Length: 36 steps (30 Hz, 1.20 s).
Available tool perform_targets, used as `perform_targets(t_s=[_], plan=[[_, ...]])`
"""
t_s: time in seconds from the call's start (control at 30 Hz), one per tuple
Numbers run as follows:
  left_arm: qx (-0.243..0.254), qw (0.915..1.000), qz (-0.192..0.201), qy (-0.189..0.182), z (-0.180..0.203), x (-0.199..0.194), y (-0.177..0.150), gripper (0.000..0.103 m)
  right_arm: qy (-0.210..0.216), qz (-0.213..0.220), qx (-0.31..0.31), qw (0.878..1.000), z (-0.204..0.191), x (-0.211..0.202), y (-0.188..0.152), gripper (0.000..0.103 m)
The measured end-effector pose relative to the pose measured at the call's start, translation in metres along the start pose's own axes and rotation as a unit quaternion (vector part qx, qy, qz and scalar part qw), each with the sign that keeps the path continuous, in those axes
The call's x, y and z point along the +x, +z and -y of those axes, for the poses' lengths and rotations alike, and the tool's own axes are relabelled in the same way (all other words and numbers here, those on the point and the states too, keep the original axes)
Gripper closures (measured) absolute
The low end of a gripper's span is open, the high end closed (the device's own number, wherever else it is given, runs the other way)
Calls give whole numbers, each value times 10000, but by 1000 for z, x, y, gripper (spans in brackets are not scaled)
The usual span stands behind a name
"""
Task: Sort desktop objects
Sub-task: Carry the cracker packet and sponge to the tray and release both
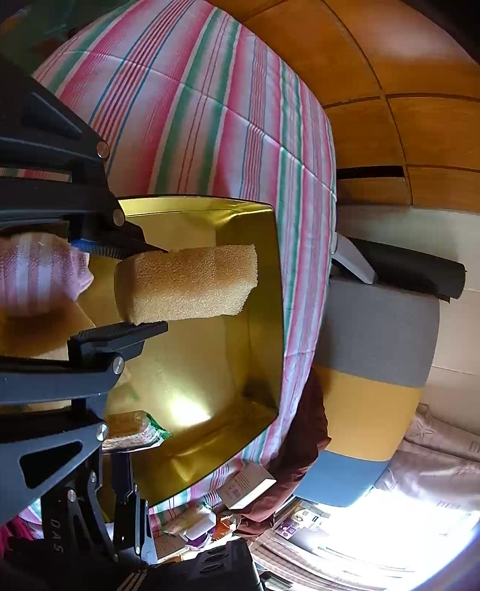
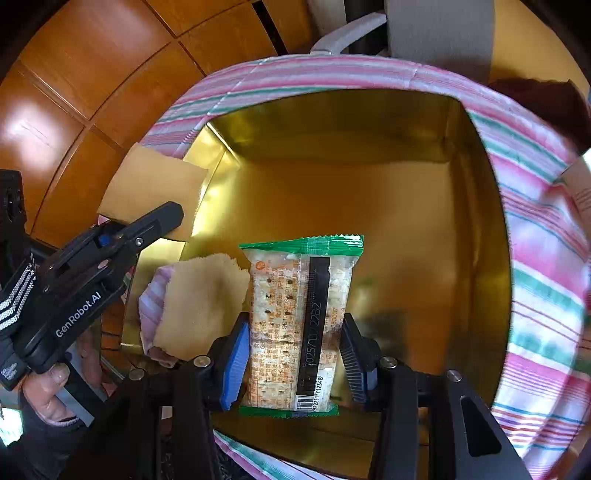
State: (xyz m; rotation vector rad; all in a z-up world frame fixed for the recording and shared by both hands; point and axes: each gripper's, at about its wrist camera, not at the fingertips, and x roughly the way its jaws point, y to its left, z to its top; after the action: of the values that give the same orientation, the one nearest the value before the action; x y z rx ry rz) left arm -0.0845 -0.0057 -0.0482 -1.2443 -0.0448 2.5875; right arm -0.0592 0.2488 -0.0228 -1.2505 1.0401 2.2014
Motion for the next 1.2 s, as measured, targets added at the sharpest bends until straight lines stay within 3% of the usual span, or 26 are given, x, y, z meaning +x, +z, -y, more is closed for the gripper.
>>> perform_targets(t_s=[0.4,0.77,0.97,1.2], plan=[[-274,9995,-151,70,-8,0,-16,65,182,-161,107,9996,-3,18,-8,54],[-570,9980,123,248,-15,-24,-21,65,530,-200,-38,9984,-11,21,-22,52],[-476,9975,406,324,-4,-51,-18,63,495,240,-51,9985,-8,-3,-28,49],[-194,9979,566,257,22,-72,-12,60,106,837,-207,9962,-3,-39,-39,42]])
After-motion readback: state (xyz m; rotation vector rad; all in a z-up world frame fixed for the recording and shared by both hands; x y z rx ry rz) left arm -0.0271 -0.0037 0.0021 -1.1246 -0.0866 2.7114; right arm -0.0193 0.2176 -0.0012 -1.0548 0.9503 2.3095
